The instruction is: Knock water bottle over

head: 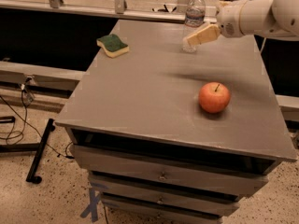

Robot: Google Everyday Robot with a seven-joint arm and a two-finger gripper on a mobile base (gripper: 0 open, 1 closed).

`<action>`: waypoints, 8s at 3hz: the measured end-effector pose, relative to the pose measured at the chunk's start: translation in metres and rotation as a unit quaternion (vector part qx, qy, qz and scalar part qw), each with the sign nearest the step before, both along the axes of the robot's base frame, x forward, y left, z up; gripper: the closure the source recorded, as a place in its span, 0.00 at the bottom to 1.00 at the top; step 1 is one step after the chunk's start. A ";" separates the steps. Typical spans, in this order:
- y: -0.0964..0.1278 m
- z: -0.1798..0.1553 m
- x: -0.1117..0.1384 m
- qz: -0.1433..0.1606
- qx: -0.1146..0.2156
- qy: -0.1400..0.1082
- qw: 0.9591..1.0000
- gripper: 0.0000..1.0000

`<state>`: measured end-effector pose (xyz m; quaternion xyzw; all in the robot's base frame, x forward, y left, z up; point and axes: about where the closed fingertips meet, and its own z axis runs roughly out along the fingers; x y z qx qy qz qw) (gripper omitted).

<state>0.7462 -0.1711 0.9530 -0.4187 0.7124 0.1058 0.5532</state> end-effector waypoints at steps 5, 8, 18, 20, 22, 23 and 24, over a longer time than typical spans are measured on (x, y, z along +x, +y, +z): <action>0.001 -0.008 0.069 -0.048 0.064 -0.012 0.997 0.41; 0.021 0.013 0.023 0.023 0.093 0.024 0.995 1.00; 0.108 -0.074 -0.140 0.424 -0.373 0.116 0.817 0.35; 0.116 -0.087 -0.150 0.431 -0.368 0.122 0.814 0.00; 0.117 -0.092 -0.152 0.430 -0.371 0.125 0.814 0.00; 0.110 -0.084 -0.141 0.401 -0.358 0.118 0.835 0.00; 0.099 -0.070 -0.125 0.351 -0.326 0.113 0.870 0.00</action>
Offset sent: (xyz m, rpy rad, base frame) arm 0.0705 -0.0089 0.0041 0.0774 -0.1192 -0.0666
